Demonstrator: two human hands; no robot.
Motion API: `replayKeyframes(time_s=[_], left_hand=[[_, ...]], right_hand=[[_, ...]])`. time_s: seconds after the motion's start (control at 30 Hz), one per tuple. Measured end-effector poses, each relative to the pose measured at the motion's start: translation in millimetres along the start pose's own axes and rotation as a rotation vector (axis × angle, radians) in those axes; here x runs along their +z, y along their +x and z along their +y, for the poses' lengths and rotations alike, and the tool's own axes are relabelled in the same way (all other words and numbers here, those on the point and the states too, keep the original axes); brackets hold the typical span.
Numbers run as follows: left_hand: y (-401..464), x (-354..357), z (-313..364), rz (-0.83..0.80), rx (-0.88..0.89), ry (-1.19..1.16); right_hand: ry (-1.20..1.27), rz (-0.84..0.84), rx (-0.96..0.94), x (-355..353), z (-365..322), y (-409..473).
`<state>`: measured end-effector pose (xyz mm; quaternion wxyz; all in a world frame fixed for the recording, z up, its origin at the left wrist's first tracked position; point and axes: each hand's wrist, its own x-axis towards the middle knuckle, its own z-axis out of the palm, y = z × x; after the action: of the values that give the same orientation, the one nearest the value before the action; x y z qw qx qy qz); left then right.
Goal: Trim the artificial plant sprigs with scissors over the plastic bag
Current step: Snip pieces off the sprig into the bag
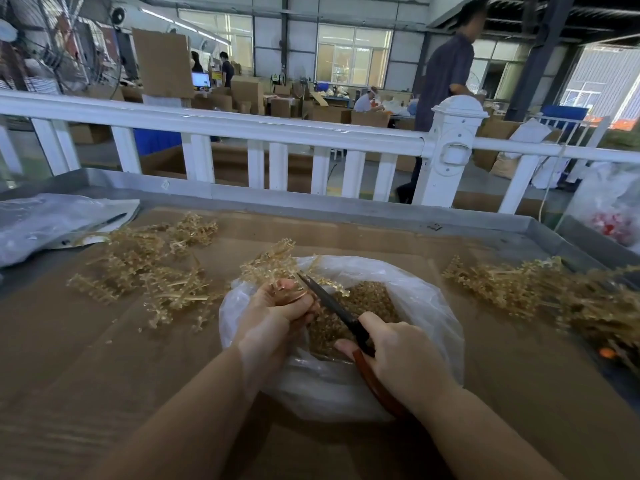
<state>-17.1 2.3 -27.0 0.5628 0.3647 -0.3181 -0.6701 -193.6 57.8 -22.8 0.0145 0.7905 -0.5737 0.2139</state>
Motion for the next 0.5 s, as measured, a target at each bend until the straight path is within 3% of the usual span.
replayKeyframes(time_s=[0.5], left_hand=[[5.3,2.8,2.6,0.055,-0.124,-0.021]], right_hand=[[0.225,0.084,0.096,-5.7,-6.6,1.9]])
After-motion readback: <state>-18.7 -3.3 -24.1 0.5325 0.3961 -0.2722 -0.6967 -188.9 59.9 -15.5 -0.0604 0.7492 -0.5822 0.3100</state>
